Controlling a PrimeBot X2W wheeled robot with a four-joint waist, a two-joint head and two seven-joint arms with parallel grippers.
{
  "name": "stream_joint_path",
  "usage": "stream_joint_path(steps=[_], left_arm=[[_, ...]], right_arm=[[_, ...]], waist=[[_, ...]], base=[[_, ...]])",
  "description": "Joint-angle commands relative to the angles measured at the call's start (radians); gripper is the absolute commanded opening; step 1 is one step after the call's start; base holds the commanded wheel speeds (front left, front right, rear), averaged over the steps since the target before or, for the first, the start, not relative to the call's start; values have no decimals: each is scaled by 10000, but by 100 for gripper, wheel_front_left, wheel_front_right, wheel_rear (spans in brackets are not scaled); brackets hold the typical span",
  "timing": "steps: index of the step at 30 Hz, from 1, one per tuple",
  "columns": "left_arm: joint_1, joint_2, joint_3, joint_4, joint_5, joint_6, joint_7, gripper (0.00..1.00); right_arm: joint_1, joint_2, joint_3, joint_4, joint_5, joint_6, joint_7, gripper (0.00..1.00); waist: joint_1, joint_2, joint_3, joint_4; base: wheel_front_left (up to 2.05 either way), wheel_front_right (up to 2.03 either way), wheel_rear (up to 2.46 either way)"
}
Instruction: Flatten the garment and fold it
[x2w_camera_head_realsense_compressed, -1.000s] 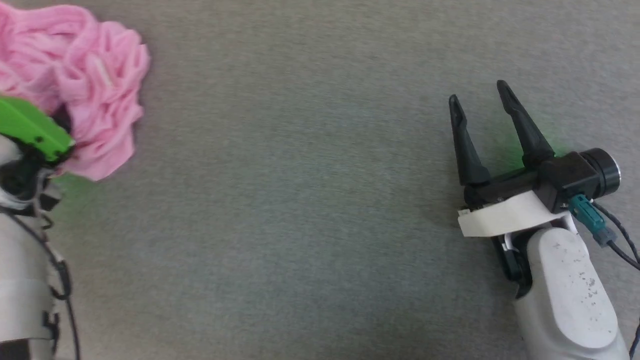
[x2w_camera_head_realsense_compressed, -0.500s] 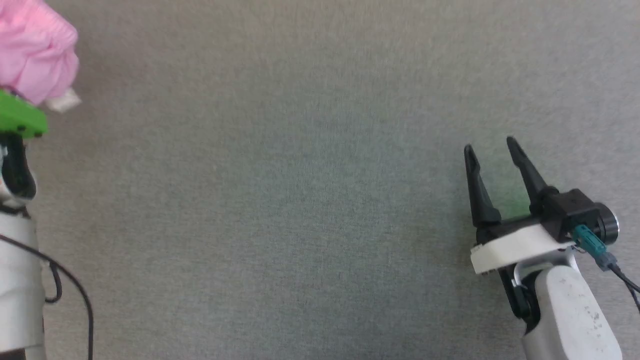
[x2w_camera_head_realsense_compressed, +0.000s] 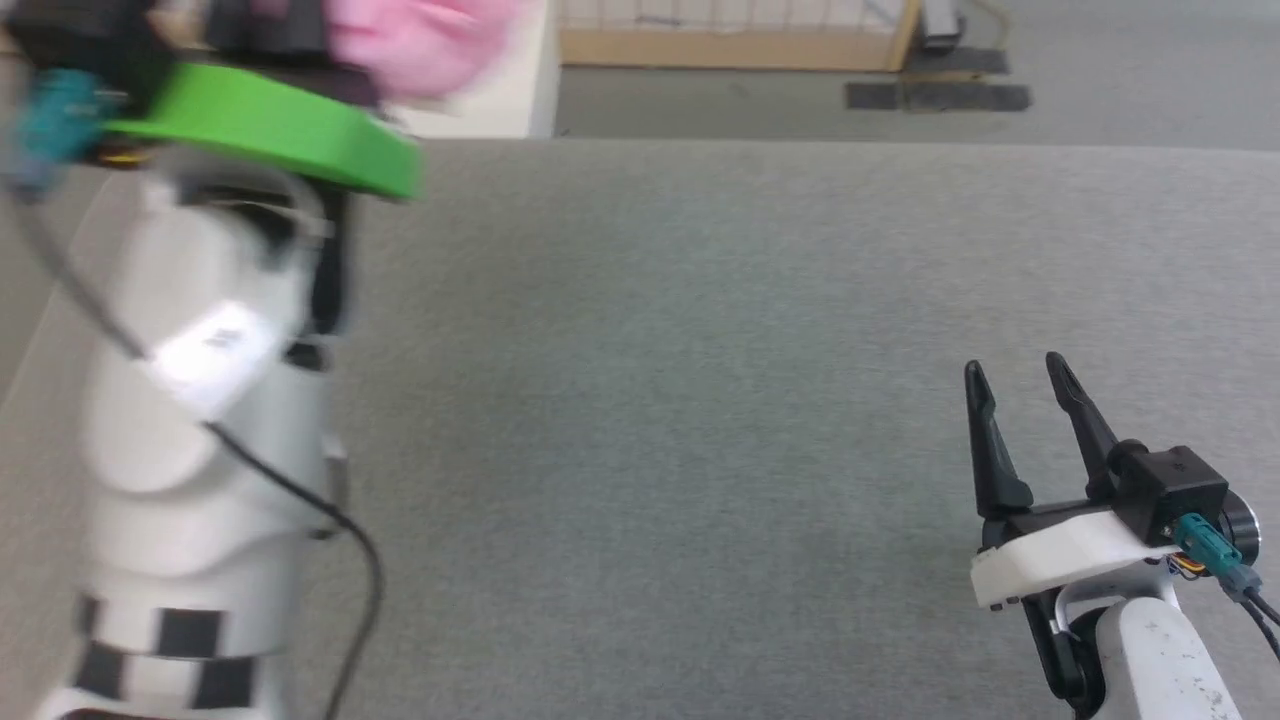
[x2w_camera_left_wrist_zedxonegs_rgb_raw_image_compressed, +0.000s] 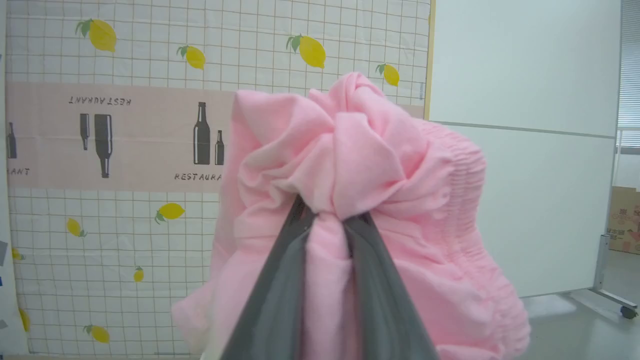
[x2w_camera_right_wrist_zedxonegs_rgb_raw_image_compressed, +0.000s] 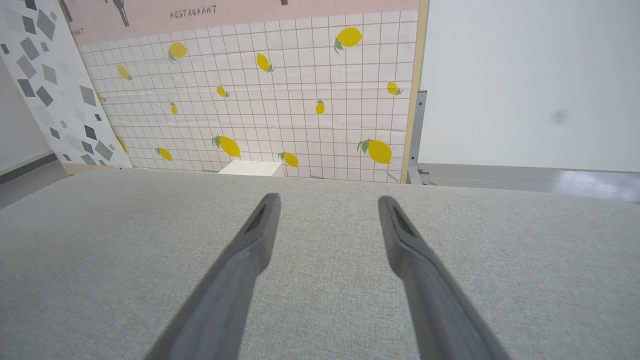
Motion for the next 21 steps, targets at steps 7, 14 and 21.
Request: stream_joint_path(steps=[7, 14, 21], left_arm=[[671, -1124, -1549, 1530, -439, -570, 972, 0], [1968, -1445, -3053, 4084, -1117, -954, 3416, 13], [2609, -1541, -3619, 4941, -1542, -999, 4291, 100]], right_arm=[[89, -5, 63, -78, 96, -17, -50, 100], [133, -5, 73, -79, 49, -17, -51, 100], [275, -5, 17, -84, 31, -17, -51, 100]], waist=[[0, -1, -408, -1699], [0, -1, -301, -2259], [0, -1, -335, -2096]], base=[[0, 0, 0], [0, 0, 0], [0, 0, 0]])
